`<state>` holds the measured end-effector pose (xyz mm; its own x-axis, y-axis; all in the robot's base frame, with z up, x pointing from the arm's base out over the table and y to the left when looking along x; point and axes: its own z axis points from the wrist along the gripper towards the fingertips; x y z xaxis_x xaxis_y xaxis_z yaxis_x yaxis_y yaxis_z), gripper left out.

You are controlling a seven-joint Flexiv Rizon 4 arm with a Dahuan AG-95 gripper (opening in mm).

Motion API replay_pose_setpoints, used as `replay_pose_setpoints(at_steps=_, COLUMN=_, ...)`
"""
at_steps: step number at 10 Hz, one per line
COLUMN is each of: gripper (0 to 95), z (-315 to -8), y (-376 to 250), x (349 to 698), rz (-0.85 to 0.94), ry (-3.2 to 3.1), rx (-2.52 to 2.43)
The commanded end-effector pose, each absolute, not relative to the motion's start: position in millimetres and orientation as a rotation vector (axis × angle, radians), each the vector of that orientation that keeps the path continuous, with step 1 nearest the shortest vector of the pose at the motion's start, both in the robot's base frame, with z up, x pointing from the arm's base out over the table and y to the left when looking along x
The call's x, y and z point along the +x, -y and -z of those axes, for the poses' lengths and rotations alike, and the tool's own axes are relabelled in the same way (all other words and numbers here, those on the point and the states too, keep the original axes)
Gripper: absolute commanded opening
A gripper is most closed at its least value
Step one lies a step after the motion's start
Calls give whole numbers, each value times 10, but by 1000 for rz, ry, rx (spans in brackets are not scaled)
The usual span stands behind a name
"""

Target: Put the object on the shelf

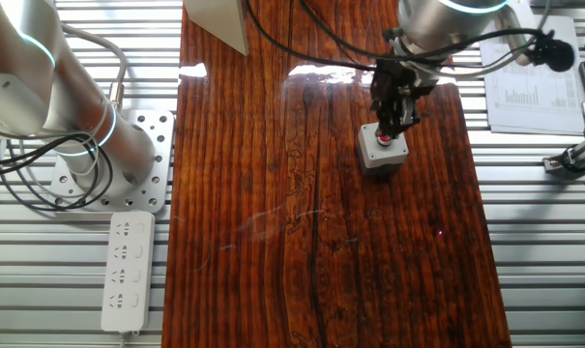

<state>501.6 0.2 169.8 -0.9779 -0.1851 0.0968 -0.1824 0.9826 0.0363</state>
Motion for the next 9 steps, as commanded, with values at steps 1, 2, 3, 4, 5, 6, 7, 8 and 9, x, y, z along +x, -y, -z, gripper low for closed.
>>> replay_pose_setpoints(at_steps=1, gripper=0, z=-1695, y=0, x=5013, rz=24, ry=3018, rx=288)
replay_pose_setpoints(at_steps=2, gripper=0, z=-1685, y=4, x=5022, rz=24, ry=3017, rx=299)
replay_pose_setpoints(at_steps=3, gripper=0, z=-1670, y=7, x=5044, rz=25, ry=3014, rx=307)
replay_pose_setpoints(at_steps=4, gripper=0, z=-1665, y=4, x=5064, rz=28, ry=3012, rx=310)
replay_pose_setpoints(at_steps=5, gripper=0, z=-1666, y=-4, x=5093, rz=30, ry=3014, rx=312)
replay_pose_setpoints(at_steps=6, gripper=0, z=-1668, y=-20, x=5111, rz=29, ry=3015, rx=317)
replay_pose_setpoints(at_steps=7, gripper=0, z=-1665, y=-25, x=5112, rz=24, ry=3014, rx=319)
replay_pose_setpoints(at_steps=8, gripper=0, z=-1660, y=-31, x=5114, rz=19, ry=3012, rx=329)
replay_pose_setpoints(at_steps=9, gripper=0, z=-1653, y=-43, x=5115, rz=12, ry=3010, rx=332)
